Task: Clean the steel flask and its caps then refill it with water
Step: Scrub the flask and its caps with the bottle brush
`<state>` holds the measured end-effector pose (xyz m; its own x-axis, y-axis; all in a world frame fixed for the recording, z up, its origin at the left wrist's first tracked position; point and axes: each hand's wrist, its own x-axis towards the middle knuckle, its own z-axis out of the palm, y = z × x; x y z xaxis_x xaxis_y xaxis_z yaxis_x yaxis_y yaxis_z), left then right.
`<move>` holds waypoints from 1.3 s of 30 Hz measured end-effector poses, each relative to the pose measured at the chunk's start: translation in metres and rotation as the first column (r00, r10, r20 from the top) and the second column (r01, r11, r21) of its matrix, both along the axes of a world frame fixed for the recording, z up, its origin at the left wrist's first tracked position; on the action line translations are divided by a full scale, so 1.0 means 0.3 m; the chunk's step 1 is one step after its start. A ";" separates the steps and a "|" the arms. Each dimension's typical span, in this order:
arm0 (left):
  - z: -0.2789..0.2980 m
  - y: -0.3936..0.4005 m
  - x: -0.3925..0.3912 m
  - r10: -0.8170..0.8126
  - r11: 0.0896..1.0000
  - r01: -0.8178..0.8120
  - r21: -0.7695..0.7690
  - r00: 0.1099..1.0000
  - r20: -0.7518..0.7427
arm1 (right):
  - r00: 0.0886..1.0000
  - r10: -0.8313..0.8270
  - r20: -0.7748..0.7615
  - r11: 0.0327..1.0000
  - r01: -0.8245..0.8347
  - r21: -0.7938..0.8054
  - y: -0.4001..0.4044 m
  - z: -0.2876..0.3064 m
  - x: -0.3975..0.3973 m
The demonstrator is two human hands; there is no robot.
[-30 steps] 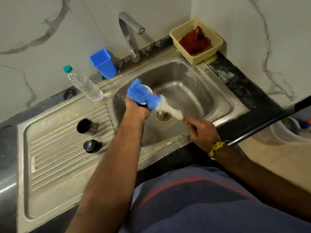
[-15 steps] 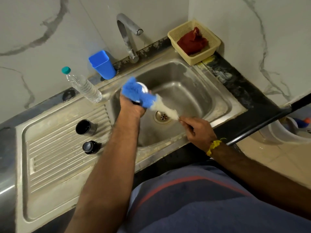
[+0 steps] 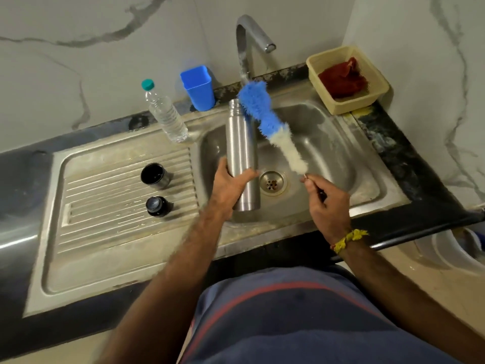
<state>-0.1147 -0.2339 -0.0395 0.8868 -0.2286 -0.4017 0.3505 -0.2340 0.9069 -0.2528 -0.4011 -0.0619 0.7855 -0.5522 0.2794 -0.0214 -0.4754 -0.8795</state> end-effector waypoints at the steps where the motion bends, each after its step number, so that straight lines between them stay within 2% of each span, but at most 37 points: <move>1: -0.005 0.003 -0.015 0.016 1.000 -0.016 0.009 1.000 0.006 | 1.000 0.025 0.001 0.999 -0.025 -0.048 0.005 0.010 0.007; 3: -0.009 0.006 -0.042 0.044 0.996 -0.046 0.081 0.999 0.027 | 0.997 0.074 -0.037 0.982 -0.080 -0.172 0.016 0.019 0.032; 5: -0.019 0.021 -0.050 0.069 0.986 -0.078 0.147 0.995 0.066 | 0.991 0.095 -0.090 0.967 -0.114 -0.229 0.014 0.014 0.036; 9: -0.038 0.067 -0.061 0.071 0.962 -0.117 0.248 0.980 0.186 | 0.984 0.093 -0.149 0.973 -0.122 -0.198 -0.007 -0.020 -0.023; 12: -0.022 0.067 -0.069 0.054 0.962 -0.108 0.252 0.976 0.211 | 0.983 0.113 -0.144 0.981 -0.134 -0.144 0.015 -0.018 0.000; 16: -0.005 0.097 -0.043 0.014 0.963 -0.091 0.254 0.957 0.291 | 0.973 0.163 -0.160 0.982 -0.145 0.122 0.012 0.012 -0.002; 20: 0.003 0.150 -0.029 -0.145 0.943 0.036 0.330 0.939 0.312 | 0.910 0.325 -0.256 0.874 -0.186 0.450 -0.017 0.065 0.006; 25: 0.064 0.217 0.029 -0.277 0.900 0.097 0.425 0.880 0.386 | 0.857 0.449 -0.253 0.752 -0.209 0.626 -0.097 0.085 0.012; 29: 0.101 0.248 0.069 -0.446 0.815 0.223 0.535 0.831 0.333 | 0.836 0.486 -0.254 0.728 -0.226 0.648 -0.115 0.095 0.024; 35: 0.163 0.312 0.107 -0.577 0.666 0.188 0.722 0.742 0.340 | 0.810 0.514 -0.281 0.752 -0.269 0.601 -0.160 0.100 0.001; 39: 0.198 0.351 0.139 -0.600 0.633 0.149 0.760 0.715 0.360 | 0.817 0.511 -0.268 0.786 -0.318 0.530 -0.182 0.117 0.026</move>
<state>-0.0729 -0.1285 0.0198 0.8743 -0.4801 -0.0722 -0.4042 -0.8021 0.4396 -0.2449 -0.4556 -0.0270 0.9516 -0.1303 -0.2783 -0.2898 -0.0792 -0.9538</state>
